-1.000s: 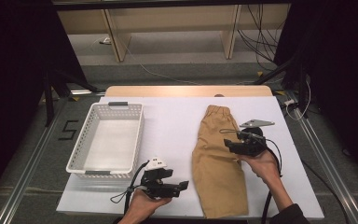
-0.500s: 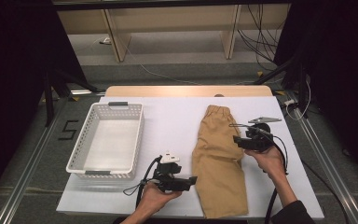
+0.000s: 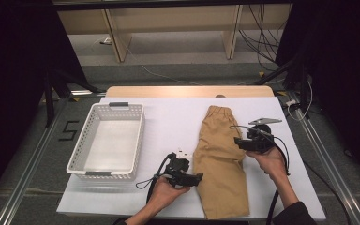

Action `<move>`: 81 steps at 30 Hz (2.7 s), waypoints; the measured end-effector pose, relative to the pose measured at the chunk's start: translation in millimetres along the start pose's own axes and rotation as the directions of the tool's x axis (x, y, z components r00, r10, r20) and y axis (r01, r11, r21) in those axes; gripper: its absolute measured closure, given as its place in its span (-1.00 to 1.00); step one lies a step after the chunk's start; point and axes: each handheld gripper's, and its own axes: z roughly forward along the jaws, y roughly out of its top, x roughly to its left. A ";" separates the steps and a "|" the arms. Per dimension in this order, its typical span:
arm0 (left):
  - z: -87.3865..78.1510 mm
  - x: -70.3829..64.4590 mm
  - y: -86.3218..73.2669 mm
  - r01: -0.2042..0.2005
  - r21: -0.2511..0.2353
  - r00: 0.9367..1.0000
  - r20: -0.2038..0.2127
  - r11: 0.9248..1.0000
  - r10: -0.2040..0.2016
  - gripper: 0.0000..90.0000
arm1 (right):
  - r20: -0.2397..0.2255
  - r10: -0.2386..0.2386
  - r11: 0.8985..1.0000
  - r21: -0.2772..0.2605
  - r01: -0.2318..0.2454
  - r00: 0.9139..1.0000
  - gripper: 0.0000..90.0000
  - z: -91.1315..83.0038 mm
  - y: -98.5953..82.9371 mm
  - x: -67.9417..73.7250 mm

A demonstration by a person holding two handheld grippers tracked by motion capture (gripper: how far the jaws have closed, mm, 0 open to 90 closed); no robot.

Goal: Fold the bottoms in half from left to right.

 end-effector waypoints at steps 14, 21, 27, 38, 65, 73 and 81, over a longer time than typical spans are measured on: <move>11.2 -8.3 3.7 -0.024 0.021 0.999 0.033 0.999 0.023 0.49 | 0.044 0.026 0.997 0.073 -0.029 0.999 -0.03 26.2 2.4 -9.9; 12.5 -7.8 2.4 -0.017 0.029 0.998 0.067 0.999 0.015 0.83 | 0.039 0.042 0.989 0.144 -0.047 0.998 -0.02 43.1 7.4 -15.0; 11.4 -9.1 2.4 -0.044 0.031 0.997 0.065 0.999 0.042 0.93 | 0.007 0.074 0.974 0.214 -0.074 0.997 0.04 56.0 10.9 -18.1; 1.1 -3.7 -0.9 -0.075 0.044 0.995 0.076 0.996 0.072 0.94 | -0.045 0.072 0.980 0.189 -0.062 0.996 0.82 65.0 20.1 -18.3; -37.7 40.0 -20.1 -0.017 0.039 1.000 0.017 0.999 0.017 0.94 | -0.150 0.058 0.990 0.136 -0.038 0.987 0.80 101.7 42.5 27.7; -34.9 38.9 -21.0 -0.028 0.045 1.000 0.015 0.999 0.027 0.94 | -0.099 0.021 0.995 0.099 -0.011 0.995 0.62 95.6 43.6 21.3; -33.5 37.1 -21.9 -0.033 0.046 0.999 0.023 0.998 0.032 0.93 | -0.072 0.002 0.996 0.092 0.004 0.997 0.98 92.8 40.5 14.5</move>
